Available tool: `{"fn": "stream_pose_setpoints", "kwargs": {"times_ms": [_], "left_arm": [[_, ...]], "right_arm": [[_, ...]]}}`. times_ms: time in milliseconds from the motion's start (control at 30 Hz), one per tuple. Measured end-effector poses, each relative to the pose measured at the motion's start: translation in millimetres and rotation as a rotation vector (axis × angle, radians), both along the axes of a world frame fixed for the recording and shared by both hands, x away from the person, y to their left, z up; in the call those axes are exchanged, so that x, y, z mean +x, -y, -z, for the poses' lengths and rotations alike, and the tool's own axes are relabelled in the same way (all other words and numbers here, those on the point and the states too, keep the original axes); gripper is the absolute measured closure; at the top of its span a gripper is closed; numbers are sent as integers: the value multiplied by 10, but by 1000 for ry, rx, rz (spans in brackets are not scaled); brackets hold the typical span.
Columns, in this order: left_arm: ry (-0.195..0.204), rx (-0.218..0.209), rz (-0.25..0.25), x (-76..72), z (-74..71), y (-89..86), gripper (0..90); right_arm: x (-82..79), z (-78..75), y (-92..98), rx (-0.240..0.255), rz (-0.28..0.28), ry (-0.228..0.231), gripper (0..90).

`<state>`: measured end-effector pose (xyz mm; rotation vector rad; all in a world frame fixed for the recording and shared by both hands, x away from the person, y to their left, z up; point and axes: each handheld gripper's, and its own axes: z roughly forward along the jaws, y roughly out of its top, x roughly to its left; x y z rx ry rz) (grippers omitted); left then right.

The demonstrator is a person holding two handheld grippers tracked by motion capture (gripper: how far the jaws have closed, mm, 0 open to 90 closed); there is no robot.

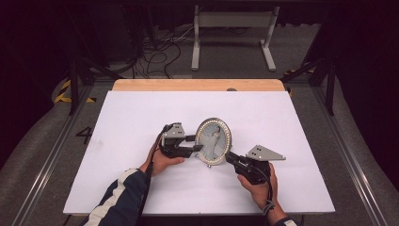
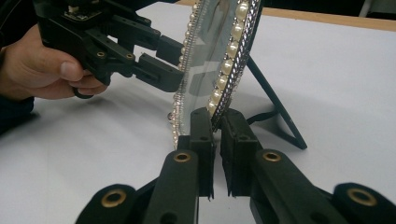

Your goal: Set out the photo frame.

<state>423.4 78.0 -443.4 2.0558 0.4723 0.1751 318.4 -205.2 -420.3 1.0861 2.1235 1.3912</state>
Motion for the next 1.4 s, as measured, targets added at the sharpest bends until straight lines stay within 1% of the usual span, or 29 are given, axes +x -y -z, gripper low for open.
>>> {"fn": "stream_pose_setpoints", "kwargs": {"times_ms": [100,200,333,567,700,833,933,1033,1100,1133,1233,1333,1400], "left_arm": [[-2,9,2,-11,-4,-17,545],[-1,15,4,-25,-10,-36,562],[-3,28,-7,-57,-17,-49,565],[0,44,-17,-117,-17,-93,571],[6,69,-30,-162,-3,-110,576],[1,76,-29,-186,-7,-134,580],[9,87,-27,-185,-4,-134,583],[12,79,-20,-171,-2,-118,567],[22,83,-18,-169,-5,-112,554],[28,79,-18,-165,-9,-112,544],[34,64,-40,-156,-21,-116,496],[32,40,-58,-136,-41,-132,469],[31,19,-70,-120,-56,-143,466]], "right_arm": [[17,-4,6,-7,-6,2,836],[47,-1,23,-1,-5,0,834],[55,-2,8,-14,4,8,827],[92,-1,2,-9,8,4,822],[121,-6,-11,-7,6,1,822],[148,-6,-18,-1,5,-3,821],[165,-9,-17,1,3,-1,821],[171,-20,-15,-7,6,4,820],[170,-11,3,4,3,2,826],[167,-7,10,7,6,6,845],[160,-10,16,8,9,10,847],[153,-11,12,5,12,11,847],[147,-15,14,7,12,14,847]]}}
